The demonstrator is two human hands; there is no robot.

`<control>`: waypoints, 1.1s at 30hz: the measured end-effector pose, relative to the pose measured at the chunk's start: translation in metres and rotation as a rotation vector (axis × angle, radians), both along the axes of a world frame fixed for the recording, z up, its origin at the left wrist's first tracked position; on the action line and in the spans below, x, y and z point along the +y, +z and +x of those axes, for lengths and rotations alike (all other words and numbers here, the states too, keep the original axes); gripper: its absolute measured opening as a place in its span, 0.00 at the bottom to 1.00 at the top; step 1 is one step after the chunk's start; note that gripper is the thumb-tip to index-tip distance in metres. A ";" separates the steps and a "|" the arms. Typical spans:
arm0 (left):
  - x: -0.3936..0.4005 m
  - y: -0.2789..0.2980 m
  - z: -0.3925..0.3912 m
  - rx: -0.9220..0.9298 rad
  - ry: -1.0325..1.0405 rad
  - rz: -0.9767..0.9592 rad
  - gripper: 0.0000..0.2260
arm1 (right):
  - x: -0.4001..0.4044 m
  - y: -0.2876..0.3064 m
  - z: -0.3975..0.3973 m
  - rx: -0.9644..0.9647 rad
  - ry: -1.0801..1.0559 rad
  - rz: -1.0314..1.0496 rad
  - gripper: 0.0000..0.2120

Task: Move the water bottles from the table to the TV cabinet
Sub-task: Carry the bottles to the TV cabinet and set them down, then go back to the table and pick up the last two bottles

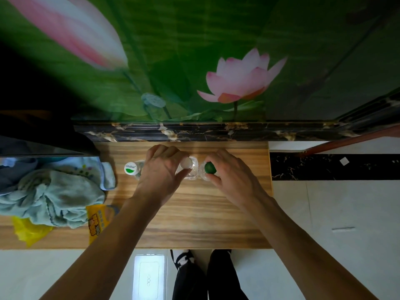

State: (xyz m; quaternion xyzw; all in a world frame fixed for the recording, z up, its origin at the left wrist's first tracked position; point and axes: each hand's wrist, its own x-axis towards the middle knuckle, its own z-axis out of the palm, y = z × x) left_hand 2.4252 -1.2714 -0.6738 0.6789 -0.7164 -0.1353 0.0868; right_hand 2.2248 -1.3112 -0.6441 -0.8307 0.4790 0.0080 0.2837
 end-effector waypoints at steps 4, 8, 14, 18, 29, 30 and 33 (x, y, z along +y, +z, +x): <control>0.001 0.000 0.001 -0.011 0.019 0.029 0.14 | 0.002 -0.002 0.000 -0.019 -0.058 -0.007 0.10; 0.002 0.007 -0.001 -0.009 0.013 0.073 0.19 | 0.005 -0.003 0.001 -0.018 -0.086 -0.003 0.16; 0.010 0.027 -0.003 0.036 -0.012 0.030 0.27 | 0.014 0.016 -0.005 -0.073 -0.140 -0.100 0.27; 0.030 0.060 -0.006 0.102 -0.040 -0.051 0.28 | 0.022 0.050 -0.012 -0.153 -0.170 -0.136 0.29; 0.128 0.239 -0.012 0.218 0.214 -0.202 0.33 | 0.058 0.237 -0.014 -0.062 0.075 -0.325 0.38; 0.140 0.258 -0.010 0.221 0.253 -0.214 0.34 | 0.063 0.255 -0.014 -0.072 0.086 -0.319 0.38; 0.170 0.313 -0.001 0.215 0.360 -0.243 0.34 | 0.072 0.301 -0.010 -0.145 0.131 -0.339 0.39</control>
